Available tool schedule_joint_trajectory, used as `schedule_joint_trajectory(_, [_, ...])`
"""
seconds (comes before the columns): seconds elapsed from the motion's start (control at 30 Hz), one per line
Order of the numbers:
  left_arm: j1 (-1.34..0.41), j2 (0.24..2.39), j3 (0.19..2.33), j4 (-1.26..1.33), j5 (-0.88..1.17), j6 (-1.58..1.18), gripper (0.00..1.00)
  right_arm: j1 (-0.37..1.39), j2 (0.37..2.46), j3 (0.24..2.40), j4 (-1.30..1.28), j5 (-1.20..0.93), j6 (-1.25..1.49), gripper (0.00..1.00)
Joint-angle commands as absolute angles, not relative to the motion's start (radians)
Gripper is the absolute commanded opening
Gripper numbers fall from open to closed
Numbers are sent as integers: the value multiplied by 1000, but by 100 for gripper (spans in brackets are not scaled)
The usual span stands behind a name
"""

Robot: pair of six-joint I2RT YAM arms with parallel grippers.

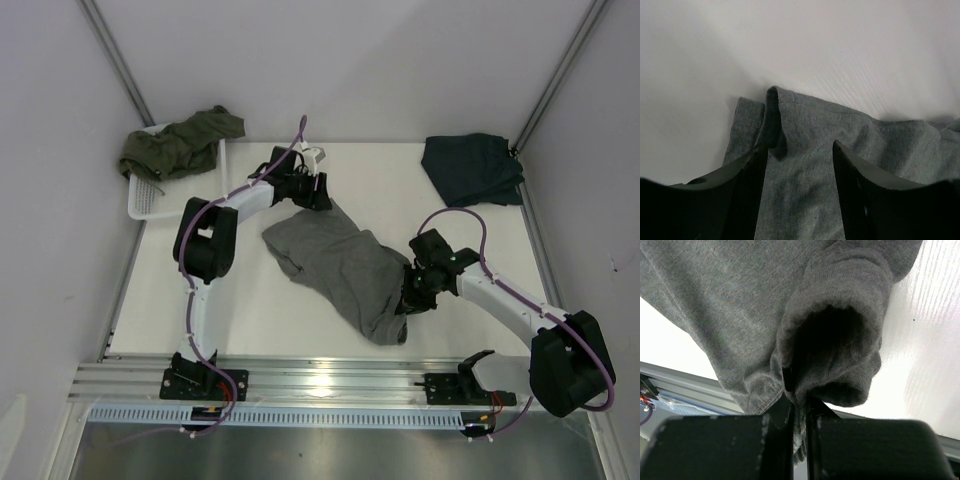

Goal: Fold and stack the shorts
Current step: Fold the shorts

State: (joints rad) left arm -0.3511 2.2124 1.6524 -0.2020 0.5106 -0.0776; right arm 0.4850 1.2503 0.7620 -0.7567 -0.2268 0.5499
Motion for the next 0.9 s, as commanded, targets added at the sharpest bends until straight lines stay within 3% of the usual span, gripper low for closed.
schedule_joint_trajectory(0.0, [-351,2226,1684,-207,502,-57,58,492,1230,756,-756,-256,552,0])
schedule_joint_trajectory(0.13, [-351,2233,1690,-209,554,-54,51,494,1233,758,-756,-256,552,0])
schedule_joint_trajectory(0.57, [-357,2290,1755,-270,574,-32,48,494,1235,762,-756,-262,551,0])
schedule_joint_trajectory(0.77, [-357,2318,1802,-278,606,-38,27,494,1235,759,-758,-261,551,0])
schedule_joint_trajectory(0.87, [-357,2339,1838,-287,620,-41,0,494,1233,759,-758,-259,552,0])
